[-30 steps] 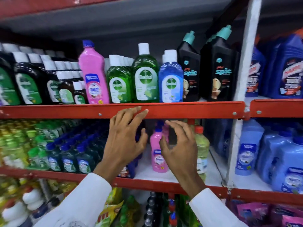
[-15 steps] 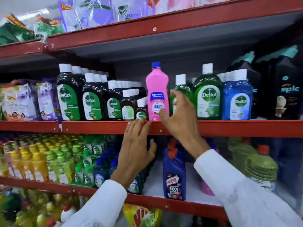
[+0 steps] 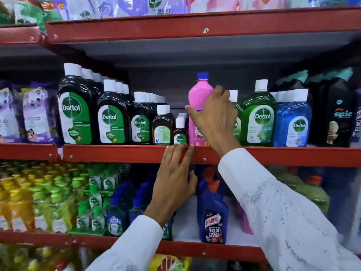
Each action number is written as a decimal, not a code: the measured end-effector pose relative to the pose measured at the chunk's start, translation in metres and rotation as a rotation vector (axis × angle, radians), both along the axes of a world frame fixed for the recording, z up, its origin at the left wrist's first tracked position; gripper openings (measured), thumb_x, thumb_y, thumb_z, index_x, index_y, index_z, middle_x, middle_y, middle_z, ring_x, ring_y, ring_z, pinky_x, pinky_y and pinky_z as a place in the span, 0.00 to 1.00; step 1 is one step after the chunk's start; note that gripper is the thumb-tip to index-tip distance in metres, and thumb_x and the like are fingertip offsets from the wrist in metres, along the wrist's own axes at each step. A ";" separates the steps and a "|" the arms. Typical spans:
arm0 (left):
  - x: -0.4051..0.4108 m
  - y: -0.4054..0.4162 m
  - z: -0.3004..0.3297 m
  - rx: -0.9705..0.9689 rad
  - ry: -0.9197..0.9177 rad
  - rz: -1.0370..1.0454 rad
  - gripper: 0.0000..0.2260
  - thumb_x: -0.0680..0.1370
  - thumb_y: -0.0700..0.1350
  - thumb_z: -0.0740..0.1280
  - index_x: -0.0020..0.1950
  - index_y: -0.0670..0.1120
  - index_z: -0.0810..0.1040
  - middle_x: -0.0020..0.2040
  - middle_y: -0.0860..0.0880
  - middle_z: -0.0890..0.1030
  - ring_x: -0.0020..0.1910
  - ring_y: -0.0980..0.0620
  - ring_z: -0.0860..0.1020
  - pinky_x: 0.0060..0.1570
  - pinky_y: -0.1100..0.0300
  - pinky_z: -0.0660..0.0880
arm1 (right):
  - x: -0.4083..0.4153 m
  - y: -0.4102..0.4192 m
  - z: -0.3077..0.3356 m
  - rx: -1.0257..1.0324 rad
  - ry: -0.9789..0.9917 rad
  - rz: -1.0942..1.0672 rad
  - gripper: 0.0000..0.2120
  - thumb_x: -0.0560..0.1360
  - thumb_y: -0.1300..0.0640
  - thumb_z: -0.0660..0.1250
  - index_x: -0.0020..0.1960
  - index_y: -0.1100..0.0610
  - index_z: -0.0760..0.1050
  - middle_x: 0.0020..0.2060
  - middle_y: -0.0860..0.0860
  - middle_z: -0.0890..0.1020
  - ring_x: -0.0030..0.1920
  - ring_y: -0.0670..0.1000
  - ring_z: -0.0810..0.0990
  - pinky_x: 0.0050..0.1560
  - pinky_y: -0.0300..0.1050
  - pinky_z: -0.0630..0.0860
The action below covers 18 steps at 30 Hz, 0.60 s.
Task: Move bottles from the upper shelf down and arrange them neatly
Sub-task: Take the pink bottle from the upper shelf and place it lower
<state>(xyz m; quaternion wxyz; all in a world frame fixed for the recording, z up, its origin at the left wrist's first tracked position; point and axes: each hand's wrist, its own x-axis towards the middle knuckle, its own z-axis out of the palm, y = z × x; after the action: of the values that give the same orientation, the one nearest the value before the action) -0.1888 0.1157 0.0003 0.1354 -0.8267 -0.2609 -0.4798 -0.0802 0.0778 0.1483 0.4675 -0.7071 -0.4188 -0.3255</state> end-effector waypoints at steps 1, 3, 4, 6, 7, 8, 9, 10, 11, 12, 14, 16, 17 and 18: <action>0.000 0.001 0.001 0.005 0.001 -0.001 0.28 0.72 0.45 0.67 0.73 0.43 0.69 0.68 0.43 0.73 0.69 0.44 0.68 0.73 0.44 0.67 | -0.001 0.001 0.002 -0.008 0.011 -0.004 0.42 0.68 0.35 0.73 0.69 0.61 0.63 0.63 0.59 0.76 0.60 0.61 0.79 0.54 0.54 0.76; 0.000 0.003 0.002 0.012 0.004 0.001 0.29 0.72 0.46 0.66 0.73 0.44 0.69 0.67 0.44 0.72 0.68 0.44 0.68 0.73 0.44 0.66 | -0.002 0.003 0.006 -0.025 0.034 -0.009 0.42 0.67 0.36 0.74 0.68 0.60 0.63 0.61 0.60 0.78 0.59 0.62 0.81 0.53 0.53 0.76; 0.000 0.004 0.002 0.014 0.006 0.003 0.29 0.72 0.46 0.66 0.73 0.45 0.69 0.67 0.45 0.72 0.68 0.44 0.68 0.74 0.45 0.66 | -0.001 0.004 0.007 -0.026 0.038 -0.014 0.41 0.67 0.36 0.74 0.68 0.60 0.63 0.60 0.60 0.79 0.58 0.62 0.81 0.51 0.52 0.76; 0.001 0.005 0.002 0.019 0.009 0.006 0.29 0.72 0.46 0.66 0.74 0.46 0.69 0.67 0.45 0.72 0.68 0.44 0.68 0.74 0.45 0.65 | 0.000 0.006 0.009 -0.014 0.031 -0.015 0.39 0.67 0.37 0.74 0.66 0.60 0.63 0.58 0.59 0.81 0.56 0.62 0.82 0.50 0.52 0.75; 0.001 0.005 0.002 0.021 0.006 0.008 0.29 0.72 0.45 0.66 0.74 0.46 0.69 0.66 0.45 0.72 0.68 0.44 0.68 0.74 0.44 0.65 | 0.001 0.006 0.008 0.000 0.024 -0.011 0.38 0.67 0.38 0.74 0.65 0.60 0.64 0.57 0.59 0.81 0.56 0.62 0.82 0.49 0.51 0.75; 0.002 0.005 0.002 0.022 0.002 0.009 0.29 0.71 0.45 0.66 0.74 0.46 0.70 0.66 0.45 0.72 0.68 0.43 0.68 0.74 0.44 0.65 | 0.002 0.006 0.006 0.019 0.015 -0.004 0.37 0.68 0.38 0.73 0.64 0.60 0.64 0.57 0.59 0.80 0.56 0.62 0.82 0.48 0.51 0.74; 0.002 0.005 0.002 0.021 -0.001 0.010 0.30 0.71 0.44 0.67 0.73 0.46 0.70 0.66 0.45 0.72 0.68 0.43 0.68 0.74 0.44 0.65 | 0.003 0.006 0.004 0.043 0.003 0.002 0.37 0.68 0.38 0.73 0.64 0.61 0.64 0.57 0.59 0.80 0.55 0.62 0.82 0.46 0.49 0.73; 0.003 0.004 0.002 0.019 -0.006 0.009 0.30 0.71 0.44 0.67 0.74 0.46 0.70 0.66 0.45 0.72 0.68 0.43 0.68 0.74 0.44 0.65 | 0.004 0.006 0.002 0.069 -0.011 0.008 0.36 0.69 0.38 0.72 0.64 0.61 0.64 0.57 0.59 0.80 0.55 0.62 0.82 0.45 0.48 0.71; 0.004 0.004 0.001 0.016 -0.012 0.009 0.30 0.71 0.44 0.67 0.74 0.46 0.69 0.67 0.45 0.72 0.68 0.44 0.67 0.74 0.44 0.65 | 0.004 0.004 0.000 0.097 -0.028 0.019 0.37 0.69 0.38 0.72 0.65 0.61 0.64 0.57 0.59 0.80 0.54 0.62 0.82 0.44 0.47 0.69; 0.004 0.003 0.001 0.013 -0.017 0.010 0.30 0.70 0.44 0.67 0.74 0.46 0.69 0.67 0.44 0.72 0.69 0.44 0.67 0.74 0.44 0.66 | 0.005 0.001 0.000 0.127 -0.042 0.035 0.37 0.70 0.38 0.71 0.66 0.62 0.64 0.57 0.58 0.79 0.54 0.61 0.82 0.44 0.46 0.68; 0.004 0.003 0.000 0.016 -0.022 0.013 0.31 0.70 0.43 0.67 0.74 0.46 0.68 0.67 0.44 0.71 0.69 0.44 0.66 0.74 0.43 0.66 | 0.005 -0.010 0.005 0.193 -0.062 0.074 0.39 0.70 0.36 0.70 0.68 0.62 0.63 0.57 0.58 0.79 0.52 0.59 0.82 0.45 0.44 0.72; 0.005 0.003 -0.001 0.023 -0.020 0.030 0.32 0.71 0.43 0.67 0.75 0.45 0.68 0.67 0.44 0.70 0.69 0.44 0.65 0.74 0.42 0.65 | 0.005 -0.025 0.013 0.252 -0.083 0.103 0.40 0.70 0.35 0.70 0.68 0.62 0.63 0.57 0.56 0.78 0.52 0.56 0.82 0.49 0.46 0.77; 0.006 0.002 -0.001 0.020 -0.021 0.042 0.32 0.71 0.44 0.67 0.75 0.45 0.67 0.67 0.43 0.70 0.69 0.44 0.65 0.74 0.42 0.66 | 0.004 -0.033 0.017 0.274 -0.091 0.115 0.40 0.70 0.35 0.70 0.68 0.61 0.63 0.57 0.55 0.78 0.51 0.55 0.81 0.50 0.46 0.78; 0.007 0.001 -0.001 0.012 -0.026 0.051 0.32 0.71 0.44 0.67 0.75 0.45 0.67 0.67 0.43 0.70 0.69 0.43 0.65 0.74 0.42 0.66 | 0.004 -0.041 0.019 0.291 -0.094 0.126 0.39 0.69 0.35 0.70 0.67 0.61 0.64 0.57 0.55 0.77 0.50 0.54 0.80 0.49 0.46 0.77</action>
<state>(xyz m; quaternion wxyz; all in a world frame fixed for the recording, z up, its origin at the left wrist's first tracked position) -0.1814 0.1170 -0.0010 0.1491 -0.8127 -0.2808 -0.4883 -0.0766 0.0365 0.1676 0.5643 -0.5884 -0.4320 -0.3856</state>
